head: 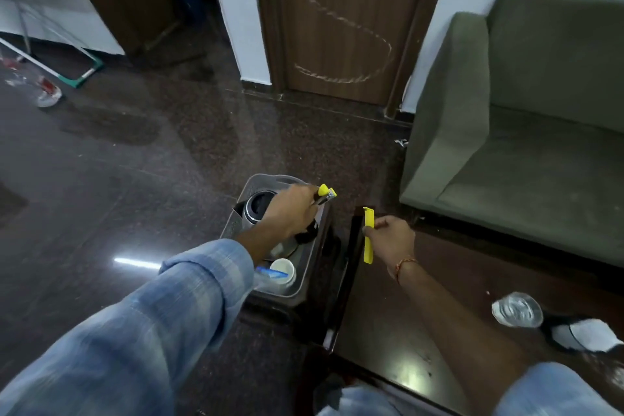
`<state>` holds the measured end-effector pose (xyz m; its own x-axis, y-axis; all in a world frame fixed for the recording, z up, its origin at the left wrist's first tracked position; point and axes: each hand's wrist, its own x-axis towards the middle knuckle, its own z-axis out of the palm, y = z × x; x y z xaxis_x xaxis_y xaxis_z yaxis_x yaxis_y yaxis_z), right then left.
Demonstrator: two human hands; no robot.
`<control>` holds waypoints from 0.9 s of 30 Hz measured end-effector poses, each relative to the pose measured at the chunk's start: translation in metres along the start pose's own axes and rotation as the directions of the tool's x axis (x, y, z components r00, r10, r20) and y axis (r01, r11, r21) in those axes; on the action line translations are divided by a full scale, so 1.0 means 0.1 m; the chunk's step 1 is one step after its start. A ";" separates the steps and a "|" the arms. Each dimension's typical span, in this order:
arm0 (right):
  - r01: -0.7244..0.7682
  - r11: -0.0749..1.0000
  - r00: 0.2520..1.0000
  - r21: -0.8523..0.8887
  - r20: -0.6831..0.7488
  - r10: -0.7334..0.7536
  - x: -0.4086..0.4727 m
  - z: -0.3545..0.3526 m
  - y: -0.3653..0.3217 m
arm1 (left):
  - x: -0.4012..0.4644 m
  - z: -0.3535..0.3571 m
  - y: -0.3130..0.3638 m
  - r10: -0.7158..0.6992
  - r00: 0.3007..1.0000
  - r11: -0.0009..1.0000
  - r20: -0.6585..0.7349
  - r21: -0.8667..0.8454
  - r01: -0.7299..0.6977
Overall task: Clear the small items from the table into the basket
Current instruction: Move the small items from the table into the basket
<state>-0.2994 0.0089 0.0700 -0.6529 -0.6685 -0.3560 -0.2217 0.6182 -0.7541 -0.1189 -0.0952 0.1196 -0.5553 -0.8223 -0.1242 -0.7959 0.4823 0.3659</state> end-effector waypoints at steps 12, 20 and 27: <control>0.378 0.918 0.909 -0.120 0.235 -0.344 0.52 0.51 -0.77 | 0.41 -0.43 -0.73 -0.184 0.978 0.980 -0.097 0.055 0.190; 0.442 0.886 0.866 -0.143 0.326 -0.379 0.91 1.19 -0.98 | 0.92 -0.13 -1.44 -0.281 0.959 0.960 0.035 0.004 0.281; 0.478 0.773 0.841 -0.418 0.471 -0.265 1.39 1.88 -1.03 | 1.38 0.29 -2.02 -0.322 0.924 0.939 0.204 -0.058 0.340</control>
<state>-0.2314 -0.2256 -0.0061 -0.1493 -0.9212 -0.3593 -0.7858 0.3311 -0.5224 -0.0414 -0.2975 0.0019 -0.3063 -0.8538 -0.4209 -0.9219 0.1560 0.3545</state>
